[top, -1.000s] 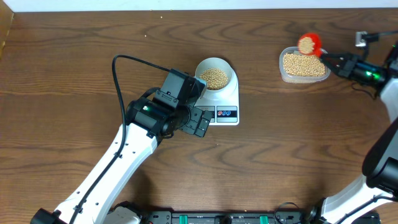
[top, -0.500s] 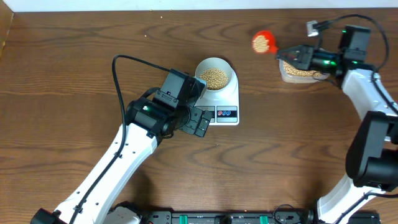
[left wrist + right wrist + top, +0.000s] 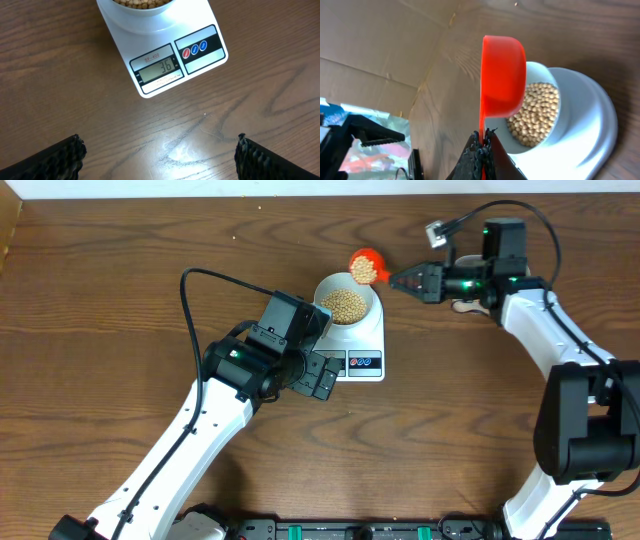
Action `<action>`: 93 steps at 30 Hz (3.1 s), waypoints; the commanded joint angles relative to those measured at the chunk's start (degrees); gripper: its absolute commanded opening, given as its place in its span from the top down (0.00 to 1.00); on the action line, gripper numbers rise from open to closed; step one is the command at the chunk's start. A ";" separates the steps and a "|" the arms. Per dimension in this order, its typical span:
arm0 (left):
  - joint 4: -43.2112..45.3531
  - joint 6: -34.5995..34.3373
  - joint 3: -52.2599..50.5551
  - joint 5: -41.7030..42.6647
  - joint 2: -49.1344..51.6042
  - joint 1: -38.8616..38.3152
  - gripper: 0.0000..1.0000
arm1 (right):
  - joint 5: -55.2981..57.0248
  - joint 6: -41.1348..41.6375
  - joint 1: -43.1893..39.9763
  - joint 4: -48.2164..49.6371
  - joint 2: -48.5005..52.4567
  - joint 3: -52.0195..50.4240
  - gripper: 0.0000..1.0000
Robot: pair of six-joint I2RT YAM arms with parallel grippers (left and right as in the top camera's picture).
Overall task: Scoop item into bowl and weigh 50g on scale
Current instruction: 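Carry the filled red scoop left over the grey bowl, then tilt the red scoop to pour soybeans into the grey bowl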
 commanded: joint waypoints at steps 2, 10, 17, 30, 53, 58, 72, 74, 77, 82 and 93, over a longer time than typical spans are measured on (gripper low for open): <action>-0.11 0.35 -0.07 0.33 -0.04 0.28 0.02 | 5.18 -3.61 3.30 -1.62 -0.63 0.68 0.99; -0.11 0.35 -0.07 0.33 -0.04 0.28 0.02 | 13.62 -8.59 5.79 -5.86 -4.00 0.70 0.99; -0.11 0.35 -0.07 0.33 -0.02 0.28 0.02 | 20.28 -12.24 8.85 -7.61 -5.38 0.72 0.98; -0.11 0.35 -0.07 0.33 -0.04 0.28 0.02 | 24.06 -14.29 9.88 -7.87 -6.99 0.72 0.98; -0.11 0.35 -0.07 0.33 -0.02 0.28 0.02 | 35.39 -19.26 14.19 -9.57 -10.60 0.72 0.99; -0.11 0.35 -0.07 0.33 -0.02 0.28 0.02 | 35.41 -19.02 14.21 -10.29 -10.71 0.72 0.99; -0.11 0.35 -0.07 0.33 -0.02 0.28 0.02 | 29.77 -15.56 13.11 -11.30 -10.71 0.72 0.99; -0.11 0.35 -0.07 0.33 -0.02 0.28 0.02 | 29.44 -15.39 12.81 -11.37 -10.71 0.72 0.99; -0.11 0.35 -0.07 0.33 -0.04 0.28 0.02 | 29.05 -14.88 12.66 -11.41 -10.71 0.72 0.99; -0.11 0.35 -0.07 0.33 -0.04 0.28 0.02 | 28.72 -14.91 12.28 -11.43 -10.71 0.72 0.99; -0.11 0.35 -0.07 0.33 -0.04 0.28 0.02 | 28.74 -15.43 12.28 -11.54 -10.71 0.72 0.99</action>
